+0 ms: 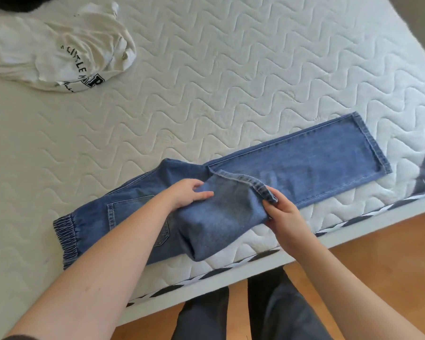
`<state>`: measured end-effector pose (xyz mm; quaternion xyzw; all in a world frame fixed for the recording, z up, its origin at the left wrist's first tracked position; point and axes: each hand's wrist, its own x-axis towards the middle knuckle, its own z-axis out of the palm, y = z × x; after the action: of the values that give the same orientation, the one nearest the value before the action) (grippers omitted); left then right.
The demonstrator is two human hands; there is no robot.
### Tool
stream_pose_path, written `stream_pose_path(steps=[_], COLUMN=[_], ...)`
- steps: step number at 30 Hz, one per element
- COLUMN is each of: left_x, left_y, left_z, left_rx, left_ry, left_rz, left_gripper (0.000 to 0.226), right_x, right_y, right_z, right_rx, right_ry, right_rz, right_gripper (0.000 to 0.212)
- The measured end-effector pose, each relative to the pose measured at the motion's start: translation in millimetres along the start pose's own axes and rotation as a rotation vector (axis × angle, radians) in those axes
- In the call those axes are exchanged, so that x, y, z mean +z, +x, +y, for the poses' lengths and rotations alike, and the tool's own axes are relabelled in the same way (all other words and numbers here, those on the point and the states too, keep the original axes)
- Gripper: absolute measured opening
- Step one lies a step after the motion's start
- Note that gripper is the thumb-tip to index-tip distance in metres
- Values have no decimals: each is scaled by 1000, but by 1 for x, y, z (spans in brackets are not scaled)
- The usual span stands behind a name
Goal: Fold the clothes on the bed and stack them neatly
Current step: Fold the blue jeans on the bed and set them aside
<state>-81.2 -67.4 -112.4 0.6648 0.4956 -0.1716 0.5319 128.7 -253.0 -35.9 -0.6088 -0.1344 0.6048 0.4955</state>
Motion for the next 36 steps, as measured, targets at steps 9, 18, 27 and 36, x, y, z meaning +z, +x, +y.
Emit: stream_pose_path(steps=[9, 18, 27, 36], left_x=[19, 65, 118, 142], left_y=[60, 145, 207, 271], left_z=[151, 309, 400, 399], left_rx=[276, 433, 528, 404], left_ry=[-203, 53, 334, 387], left_rz=[-9, -46, 61, 45], left_gripper=[19, 25, 17, 25], right_x=[-121, -241, -321, -343], right_y=[31, 50, 67, 110], right_z=[-25, -52, -46, -25], right_rx=[-29, -83, -61, 120], right_ry=[5, 49, 62, 44], right_rz=[330, 684, 846, 827], right_gripper=[39, 35, 23, 17])
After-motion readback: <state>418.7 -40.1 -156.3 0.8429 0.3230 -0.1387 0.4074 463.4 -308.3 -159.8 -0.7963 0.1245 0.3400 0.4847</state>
